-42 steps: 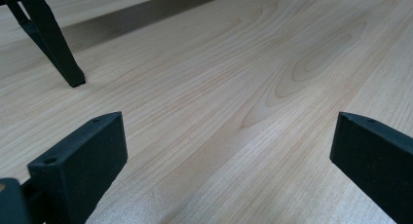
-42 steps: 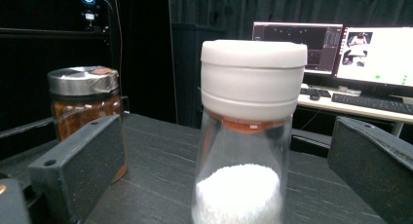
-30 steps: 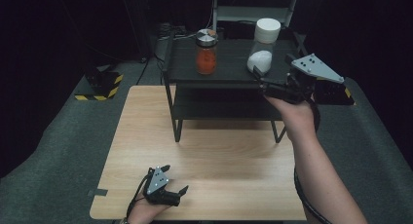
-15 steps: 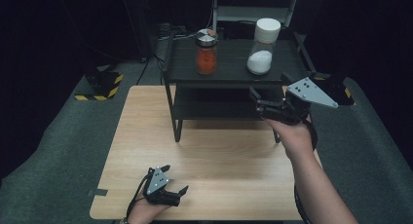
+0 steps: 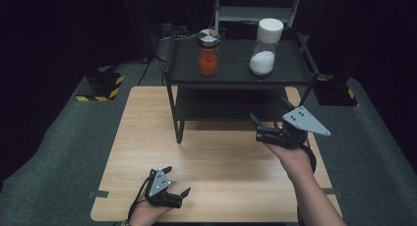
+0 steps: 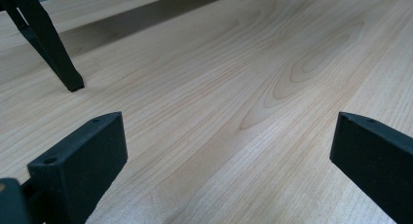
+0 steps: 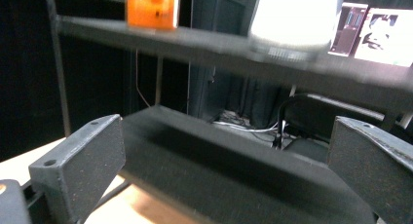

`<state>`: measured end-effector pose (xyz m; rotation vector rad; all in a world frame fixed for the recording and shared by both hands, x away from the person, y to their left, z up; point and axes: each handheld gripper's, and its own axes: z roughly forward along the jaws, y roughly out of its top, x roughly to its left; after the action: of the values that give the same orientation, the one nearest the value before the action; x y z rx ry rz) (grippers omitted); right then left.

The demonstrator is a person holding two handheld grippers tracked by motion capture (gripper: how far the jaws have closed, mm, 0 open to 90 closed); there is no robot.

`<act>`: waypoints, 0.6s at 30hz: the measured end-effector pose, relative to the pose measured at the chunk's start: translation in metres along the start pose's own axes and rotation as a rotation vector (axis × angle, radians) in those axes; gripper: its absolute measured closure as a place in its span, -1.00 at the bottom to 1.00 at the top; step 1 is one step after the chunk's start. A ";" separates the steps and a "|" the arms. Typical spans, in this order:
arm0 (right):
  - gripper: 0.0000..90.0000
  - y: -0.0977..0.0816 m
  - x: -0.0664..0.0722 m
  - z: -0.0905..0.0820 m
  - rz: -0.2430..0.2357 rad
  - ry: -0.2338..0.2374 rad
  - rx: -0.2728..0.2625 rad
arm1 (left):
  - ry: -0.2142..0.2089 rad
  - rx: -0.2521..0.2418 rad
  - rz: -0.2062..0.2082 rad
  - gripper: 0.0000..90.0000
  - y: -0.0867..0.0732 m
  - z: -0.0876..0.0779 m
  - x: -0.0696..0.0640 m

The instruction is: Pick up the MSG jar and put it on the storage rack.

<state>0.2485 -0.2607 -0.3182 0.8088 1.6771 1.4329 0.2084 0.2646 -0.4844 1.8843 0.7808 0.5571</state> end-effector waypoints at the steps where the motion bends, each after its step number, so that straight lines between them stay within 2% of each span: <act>1: -1.00 -0.004 0.001 -0.001 0.001 0.001 0.004 | 0.001 -0.001 0.000 -0.99 0.000 0.000 0.000; 16: -1.00 -0.069 0.019 -0.020 -0.003 0.014 0.071 | 0.005 -0.012 0.009 -0.99 -0.001 0.001 0.000; 18: -1.00 -0.073 0.020 -0.021 -0.004 0.014 0.079 | 0.005 -0.011 0.008 -0.99 -0.001 0.001 0.000</act>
<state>0.2215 -0.2664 -0.3914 0.8402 1.7541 1.3804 0.2087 0.2641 -0.4858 1.8777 0.7721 0.5704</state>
